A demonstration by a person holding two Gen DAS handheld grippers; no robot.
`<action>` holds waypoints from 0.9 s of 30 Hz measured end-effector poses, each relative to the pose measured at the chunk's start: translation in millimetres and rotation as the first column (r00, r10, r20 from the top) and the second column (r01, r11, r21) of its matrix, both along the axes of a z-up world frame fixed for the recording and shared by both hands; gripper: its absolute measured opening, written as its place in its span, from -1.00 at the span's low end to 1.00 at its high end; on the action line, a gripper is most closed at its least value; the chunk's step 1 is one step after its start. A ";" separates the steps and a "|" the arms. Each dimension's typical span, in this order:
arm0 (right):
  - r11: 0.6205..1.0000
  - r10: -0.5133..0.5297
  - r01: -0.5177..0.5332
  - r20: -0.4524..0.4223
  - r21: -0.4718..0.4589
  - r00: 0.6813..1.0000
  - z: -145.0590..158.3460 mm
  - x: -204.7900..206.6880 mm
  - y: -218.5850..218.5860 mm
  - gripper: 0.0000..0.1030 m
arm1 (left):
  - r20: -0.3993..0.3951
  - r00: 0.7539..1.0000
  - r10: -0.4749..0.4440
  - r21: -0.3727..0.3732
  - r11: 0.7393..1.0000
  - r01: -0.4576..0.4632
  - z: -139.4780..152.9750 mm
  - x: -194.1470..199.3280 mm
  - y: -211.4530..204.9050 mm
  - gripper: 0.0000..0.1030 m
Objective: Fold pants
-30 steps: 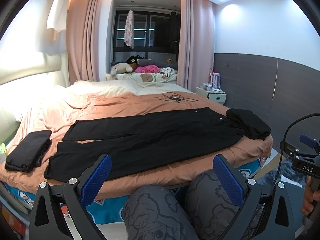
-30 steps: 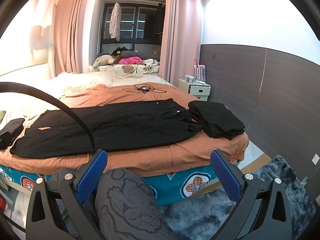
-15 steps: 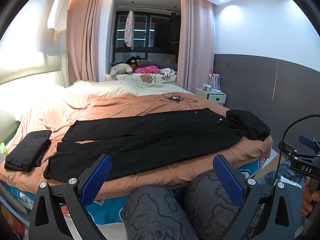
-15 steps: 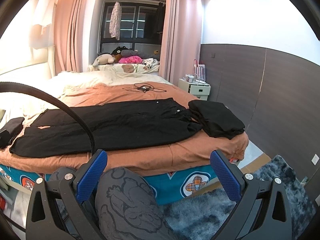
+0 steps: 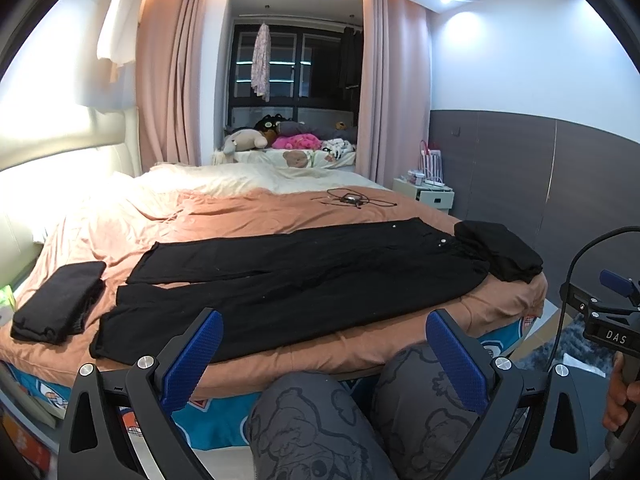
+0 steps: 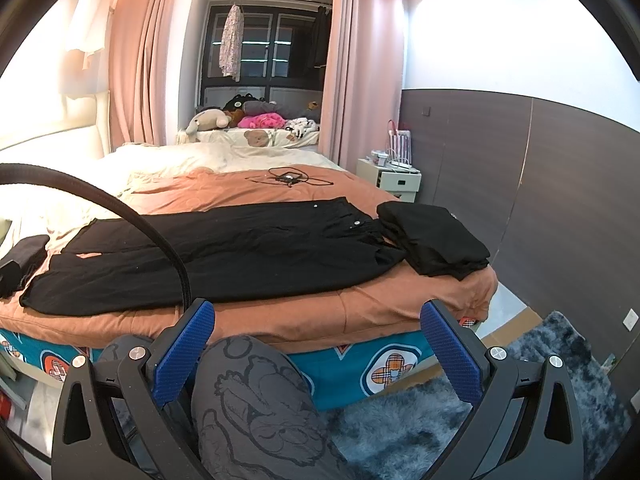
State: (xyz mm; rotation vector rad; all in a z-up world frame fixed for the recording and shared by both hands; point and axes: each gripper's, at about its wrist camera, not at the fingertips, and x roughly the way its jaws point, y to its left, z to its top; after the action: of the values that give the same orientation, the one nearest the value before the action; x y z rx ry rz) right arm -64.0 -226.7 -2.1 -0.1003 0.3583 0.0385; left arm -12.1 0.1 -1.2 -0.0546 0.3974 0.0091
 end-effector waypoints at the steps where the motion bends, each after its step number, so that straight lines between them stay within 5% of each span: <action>1: 1.000 0.000 0.000 0.000 -0.001 1.000 0.1 -0.3 0.4 1.00 | 0.001 1.000 0.000 0.002 1.000 0.000 0.4 -0.1 -0.2 0.99; 27: 1.000 -0.007 0.007 0.001 -0.004 1.000 0.2 4.6 -1.1 1.00 | -0.008 1.000 0.006 -0.008 1.000 -0.006 -5.2 12.8 4.6 0.99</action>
State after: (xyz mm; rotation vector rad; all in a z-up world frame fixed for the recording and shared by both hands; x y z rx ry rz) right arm -59.4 -227.8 -1.9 -0.1031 0.3578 0.0308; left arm 0.6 4.7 -6.4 -0.0638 0.4055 0.0133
